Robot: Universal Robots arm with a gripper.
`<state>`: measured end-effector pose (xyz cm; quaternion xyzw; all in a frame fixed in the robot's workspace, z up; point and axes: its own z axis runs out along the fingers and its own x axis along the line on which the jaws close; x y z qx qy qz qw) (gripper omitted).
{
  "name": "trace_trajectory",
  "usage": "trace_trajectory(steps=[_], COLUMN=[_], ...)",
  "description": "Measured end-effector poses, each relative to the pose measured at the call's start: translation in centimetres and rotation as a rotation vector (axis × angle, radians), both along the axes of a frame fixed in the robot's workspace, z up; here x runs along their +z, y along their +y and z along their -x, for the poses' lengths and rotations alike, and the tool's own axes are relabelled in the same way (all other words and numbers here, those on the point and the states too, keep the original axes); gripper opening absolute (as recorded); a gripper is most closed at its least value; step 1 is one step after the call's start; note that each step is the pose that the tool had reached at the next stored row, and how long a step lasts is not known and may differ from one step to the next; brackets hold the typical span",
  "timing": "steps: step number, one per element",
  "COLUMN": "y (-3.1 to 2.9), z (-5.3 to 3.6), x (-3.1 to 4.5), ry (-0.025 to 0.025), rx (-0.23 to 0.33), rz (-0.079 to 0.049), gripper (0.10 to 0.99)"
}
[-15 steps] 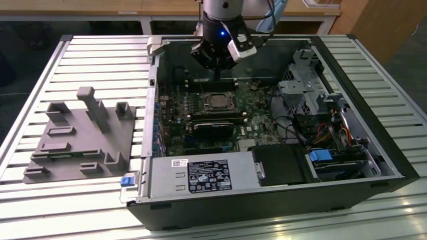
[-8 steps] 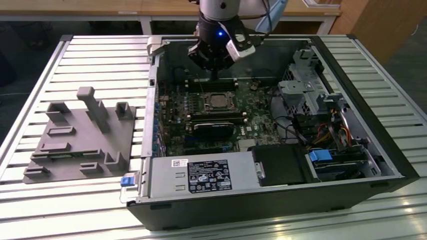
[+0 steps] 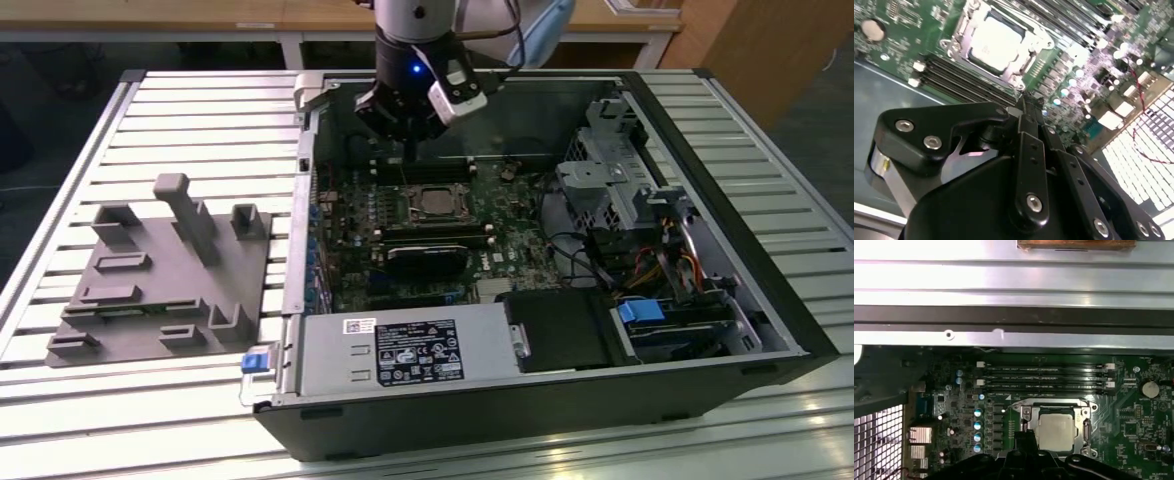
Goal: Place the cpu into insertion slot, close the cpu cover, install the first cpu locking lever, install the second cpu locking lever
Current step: 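Install the first cpu locking lever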
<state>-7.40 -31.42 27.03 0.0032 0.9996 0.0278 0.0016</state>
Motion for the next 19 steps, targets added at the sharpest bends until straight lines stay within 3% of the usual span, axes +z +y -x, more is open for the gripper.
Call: trace_trajectory(steps=[7,12,19], y=[0.00,0.00,0.20], z=[1.32,1.87,2.47], x=[-0.18,-0.50,-0.77], ry=[-0.0068,-0.0069,-0.0070], rx=[0.004,0.005,0.006], rz=[0.000,-0.008,-0.009], gripper=[0.106,0.106,0.106])
